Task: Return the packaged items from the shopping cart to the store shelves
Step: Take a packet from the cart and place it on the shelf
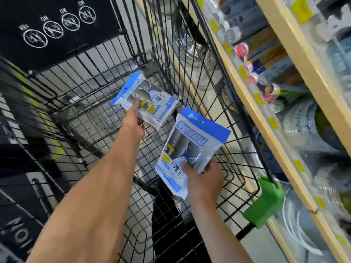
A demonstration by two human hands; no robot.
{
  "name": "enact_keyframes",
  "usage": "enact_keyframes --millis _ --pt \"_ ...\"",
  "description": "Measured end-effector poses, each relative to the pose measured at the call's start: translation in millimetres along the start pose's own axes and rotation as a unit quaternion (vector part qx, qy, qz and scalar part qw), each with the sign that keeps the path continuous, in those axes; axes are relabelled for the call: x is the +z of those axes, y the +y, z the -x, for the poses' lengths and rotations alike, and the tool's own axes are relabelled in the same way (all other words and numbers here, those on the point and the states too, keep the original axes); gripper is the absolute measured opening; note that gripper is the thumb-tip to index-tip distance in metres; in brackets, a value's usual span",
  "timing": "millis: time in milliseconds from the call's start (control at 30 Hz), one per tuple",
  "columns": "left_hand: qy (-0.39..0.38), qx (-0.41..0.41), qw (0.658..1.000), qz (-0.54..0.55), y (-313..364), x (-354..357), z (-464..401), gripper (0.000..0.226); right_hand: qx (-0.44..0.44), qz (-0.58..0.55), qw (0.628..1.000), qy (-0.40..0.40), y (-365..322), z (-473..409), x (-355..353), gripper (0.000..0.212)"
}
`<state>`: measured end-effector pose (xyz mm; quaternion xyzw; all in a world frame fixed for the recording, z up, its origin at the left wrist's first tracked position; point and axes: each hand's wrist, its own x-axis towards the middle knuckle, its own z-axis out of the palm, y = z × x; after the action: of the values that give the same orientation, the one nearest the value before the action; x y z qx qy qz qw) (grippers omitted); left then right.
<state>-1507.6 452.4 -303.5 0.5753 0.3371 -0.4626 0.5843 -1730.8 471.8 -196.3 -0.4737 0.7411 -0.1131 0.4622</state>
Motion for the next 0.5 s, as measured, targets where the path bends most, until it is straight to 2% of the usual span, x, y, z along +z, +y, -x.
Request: enact_keyframes --millis 67,200,267,333,400,500 --pt "-0.004 0.005 0.999 -0.042 -1 6 -3 0.053 0.002 -0.012 1.0 -0.003 3 2 -4 0.033" --pt "-0.005 0.034 0.999 -0.013 7 18 -5 0.039 -0.022 -0.016 0.999 -0.02 3 7 -16 0.034" --pt "-0.001 0.082 0.997 -0.005 10 13 -14 0.049 -0.054 -0.011 0.998 -0.02 -3 13 -26 0.032" --pt "-0.017 0.14 0.99 -0.021 16 7 11 0.055 -0.087 -0.026 0.996 -0.021 -11 18 -37 0.03" --pt "-0.026 0.194 0.98 -0.039 21 -3 61 0.032 -0.108 -0.052 0.992 -0.035 -21 23 -47 0.028" --pt "-0.058 0.243 0.962 -0.11 36 -40 123 0.029 -0.138 -0.102 0.981 -0.093 -39 35 -70 0.021"
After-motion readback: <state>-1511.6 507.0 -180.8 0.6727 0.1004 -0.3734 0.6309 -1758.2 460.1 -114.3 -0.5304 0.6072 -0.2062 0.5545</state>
